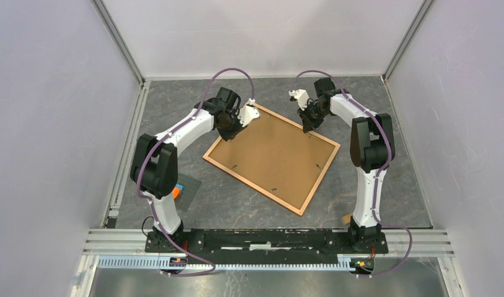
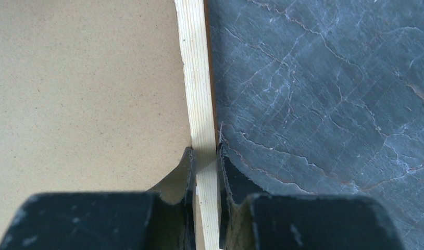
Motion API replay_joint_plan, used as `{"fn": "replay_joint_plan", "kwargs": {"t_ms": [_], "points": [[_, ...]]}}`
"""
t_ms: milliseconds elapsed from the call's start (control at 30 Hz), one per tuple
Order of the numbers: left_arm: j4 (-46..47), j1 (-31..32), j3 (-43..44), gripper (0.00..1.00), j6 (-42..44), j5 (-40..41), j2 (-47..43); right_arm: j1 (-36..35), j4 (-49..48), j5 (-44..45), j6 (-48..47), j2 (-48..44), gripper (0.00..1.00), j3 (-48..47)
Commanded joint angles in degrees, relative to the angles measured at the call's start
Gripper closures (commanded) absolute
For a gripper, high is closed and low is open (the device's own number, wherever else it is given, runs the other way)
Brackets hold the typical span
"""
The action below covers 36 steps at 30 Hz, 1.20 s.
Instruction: Take the photo out of the frame
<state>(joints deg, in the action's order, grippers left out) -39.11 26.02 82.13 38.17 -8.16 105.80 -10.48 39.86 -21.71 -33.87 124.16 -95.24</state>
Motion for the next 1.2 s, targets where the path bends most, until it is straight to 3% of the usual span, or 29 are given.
{"fn": "replay_joint_plan", "kwargs": {"t_ms": [0,333,567,1167], "points": [[-3.3,1.3,-0.1,0.98,-5.8,-8.6,-0.4,-0.3,-2.4,2.2,1.6,3.5,1.0,2.3],[-1.7,-2.4,10.1,0.98,-16.9,-11.3,-0.1,-2.3,-0.1,-7.7,-3.9,3.0,1.0,2.3],[0.2,-2.4,16.5,0.98,-23.9,-9.5,2.7,-5.2,0.4,-9.5,-6.4,3.0,1.0,2.0],[3.4,2.1,25.9,0.98,-36.3,1.1,14.3,-8.4,-4.1,-12.4,-1.2,0.2,1.0,6.7]]}}
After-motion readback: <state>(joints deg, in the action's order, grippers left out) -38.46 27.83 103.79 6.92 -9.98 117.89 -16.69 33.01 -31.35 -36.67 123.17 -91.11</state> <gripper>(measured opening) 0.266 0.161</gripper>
